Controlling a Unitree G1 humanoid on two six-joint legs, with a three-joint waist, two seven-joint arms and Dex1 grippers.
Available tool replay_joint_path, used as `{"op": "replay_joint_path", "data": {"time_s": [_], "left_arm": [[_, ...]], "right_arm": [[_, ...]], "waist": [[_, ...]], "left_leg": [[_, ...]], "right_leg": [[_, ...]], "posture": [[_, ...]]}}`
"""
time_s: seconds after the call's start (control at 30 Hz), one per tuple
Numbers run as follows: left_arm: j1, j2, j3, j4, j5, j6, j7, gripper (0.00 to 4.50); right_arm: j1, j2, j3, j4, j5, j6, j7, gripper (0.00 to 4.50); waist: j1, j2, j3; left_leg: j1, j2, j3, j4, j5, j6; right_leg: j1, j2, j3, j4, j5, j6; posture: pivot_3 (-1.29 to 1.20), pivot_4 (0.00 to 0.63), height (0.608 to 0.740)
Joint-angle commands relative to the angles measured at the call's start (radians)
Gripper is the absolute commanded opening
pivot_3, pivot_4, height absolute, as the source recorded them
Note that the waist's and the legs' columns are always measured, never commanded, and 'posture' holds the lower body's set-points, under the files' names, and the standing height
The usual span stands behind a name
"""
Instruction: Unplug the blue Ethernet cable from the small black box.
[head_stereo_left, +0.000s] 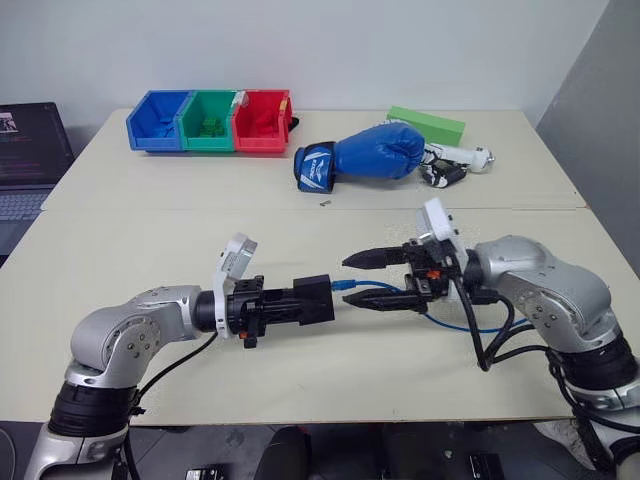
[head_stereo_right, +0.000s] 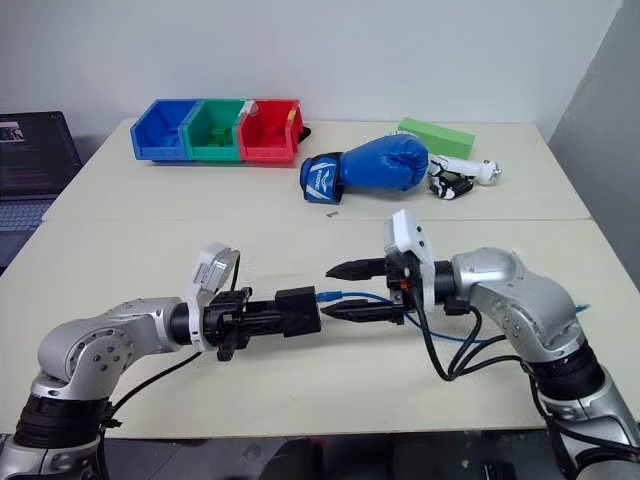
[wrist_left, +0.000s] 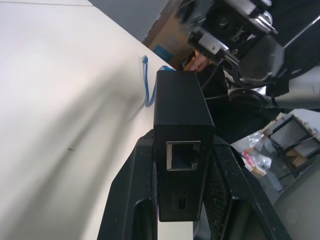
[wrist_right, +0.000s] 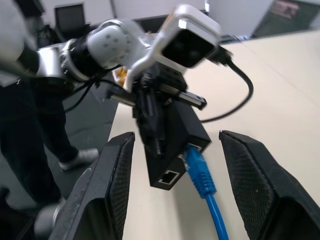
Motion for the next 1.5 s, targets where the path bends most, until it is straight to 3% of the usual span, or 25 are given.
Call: {"op": "replay_joint_path", "data": {"time_s": [0.03, 0.33, 0.6, 1.47, 1.5], "left_arm": [[-0.017, 0.018, -0.002, -0.001, 0.018, -0.034, -0.042, 0.80], [-0.023, 0.028, -0.010, 0.001, 0.047, -0.052, -0.078, 0.80], [-0.015, 0.030, -0.005, -0.004, 0.053, -0.049, -0.085, 0.80], [-0.011, 0.024, -0.003, 0.001, 0.060, -0.048, -0.084, 0.80], [-0.011, 0.024, -0.002, 0.000, 0.060, -0.048, -0.084, 0.80]], "right_arm": [[0.009, 0.026, -0.045, -0.001, 0.060, 0.101, -0.063, 2.86], [-0.003, 0.095, -0.073, 0.033, 0.140, 0.238, -0.108, 2.86], [-0.008, 0.147, -0.069, 0.063, 0.108, 0.241, -0.138, 2.86], [-0.006, 0.120, -0.076, 0.077, 0.097, 0.256, -0.089, 2.86], [-0.006, 0.120, -0.073, 0.075, 0.094, 0.255, -0.088, 2.68]], "waist": [[0.000, 0.000, 0.000], [-0.001, 0.000, 0.000], [-0.001, 0.000, 0.000], [-0.001, 0.000, 0.000], [-0.001, 0.000, 0.000]], "left_leg": [[0.000, 0.000, 0.000, 0.000, 0.000, 0.000], [0.000, 0.000, 0.001, 0.000, 0.000, 0.000], [0.000, 0.000, 0.001, 0.000, 0.000, 0.000], [-0.001, 0.000, 0.001, -0.001, 0.000, 0.000], [-0.001, 0.000, 0.001, -0.001, 0.000, 0.000]], "right_leg": [[0.000, 0.000, 0.000, 0.000, 0.000, 0.000], [-0.001, 0.001, -0.001, 0.000, 0.000, 0.000], [-0.001, 0.001, -0.001, 0.000, 0.000, 0.000], [-0.001, 0.001, -0.001, 0.000, 0.000, 0.000], [-0.001, 0.001, -0.001, 0.000, 0.000, 0.000]], "posture": [[0.00, 0.150, 0.740], [0.00, 0.150, 0.740], [0.00, 0.150, 0.740], [0.00, 0.150, 0.740], [0.00, 0.150, 0.740]]}}
